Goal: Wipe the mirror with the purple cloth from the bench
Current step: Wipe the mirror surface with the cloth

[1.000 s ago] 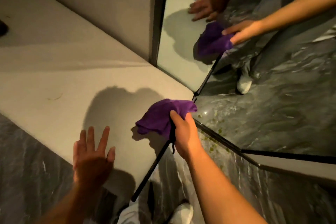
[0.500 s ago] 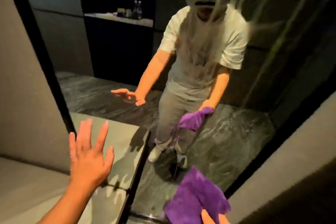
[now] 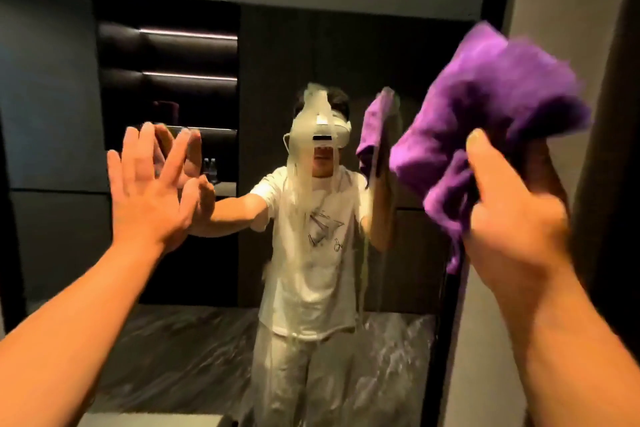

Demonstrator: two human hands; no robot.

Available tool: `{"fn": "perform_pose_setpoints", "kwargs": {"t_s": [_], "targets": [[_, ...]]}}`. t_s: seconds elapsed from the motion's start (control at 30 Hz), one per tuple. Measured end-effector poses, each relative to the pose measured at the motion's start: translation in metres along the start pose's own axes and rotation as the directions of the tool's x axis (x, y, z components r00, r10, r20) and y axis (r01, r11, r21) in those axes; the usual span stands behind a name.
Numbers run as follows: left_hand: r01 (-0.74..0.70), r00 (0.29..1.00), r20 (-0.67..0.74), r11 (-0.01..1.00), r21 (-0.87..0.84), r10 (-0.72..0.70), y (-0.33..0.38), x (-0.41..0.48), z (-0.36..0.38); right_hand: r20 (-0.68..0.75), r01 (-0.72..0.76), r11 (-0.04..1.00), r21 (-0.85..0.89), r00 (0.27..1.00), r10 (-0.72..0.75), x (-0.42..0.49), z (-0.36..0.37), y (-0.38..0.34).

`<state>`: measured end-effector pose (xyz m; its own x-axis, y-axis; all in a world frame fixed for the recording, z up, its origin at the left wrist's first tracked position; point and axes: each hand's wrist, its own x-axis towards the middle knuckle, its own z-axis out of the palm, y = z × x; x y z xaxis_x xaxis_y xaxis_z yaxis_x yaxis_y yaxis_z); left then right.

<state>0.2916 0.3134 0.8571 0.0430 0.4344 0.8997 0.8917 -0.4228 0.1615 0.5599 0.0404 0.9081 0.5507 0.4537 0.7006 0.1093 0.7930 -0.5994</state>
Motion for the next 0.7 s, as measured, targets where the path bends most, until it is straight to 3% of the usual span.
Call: {"fn": "perform_pose_setpoints", "kwargs": {"t_s": [0.07,0.13,0.23,0.33,0.37,0.53,0.7], "targets": [[-0.019,1.000,0.008,1.000,0.007,0.019,-0.007,0.013,0.006,0.034,0.291,0.922,-0.257,0.956,-0.292,0.056,0.040,-0.003],[-0.019,1.000,0.003,1.000,0.009,0.019,-0.013,0.016,0.014,0.245,0.485,0.708,-0.513,0.874,-0.420,0.095,0.090,-0.001],[-0.025,0.999,-0.034,1.000,0.006,0.026,-0.017,0.014,0.020,0.582,0.668,0.311,-0.677,0.743,-0.329,0.140,0.138,0.032],[-0.064,0.996,-0.070,0.998,0.002,0.064,-0.022,0.015,0.026,0.651,0.651,-0.078,-0.755,0.730,-0.206,0.152,0.164,0.073],[-0.075,0.994,-0.082,0.997,0.001,0.075,-0.021,0.015,0.027,0.644,0.628,-0.147,-0.764,0.731,-0.227,0.149,0.163,0.080],[-0.110,0.982,-0.150,0.994,0.011,0.111,-0.024,0.016,0.034,0.602,0.568,-0.203,-0.798,0.730,-0.325,0.141,0.163,0.095],[-0.125,0.979,-0.159,0.992,0.016,0.126,-0.026,0.013,0.035,0.581,0.557,-0.178,-0.811,0.735,-0.349,0.098,0.150,0.137]]}}
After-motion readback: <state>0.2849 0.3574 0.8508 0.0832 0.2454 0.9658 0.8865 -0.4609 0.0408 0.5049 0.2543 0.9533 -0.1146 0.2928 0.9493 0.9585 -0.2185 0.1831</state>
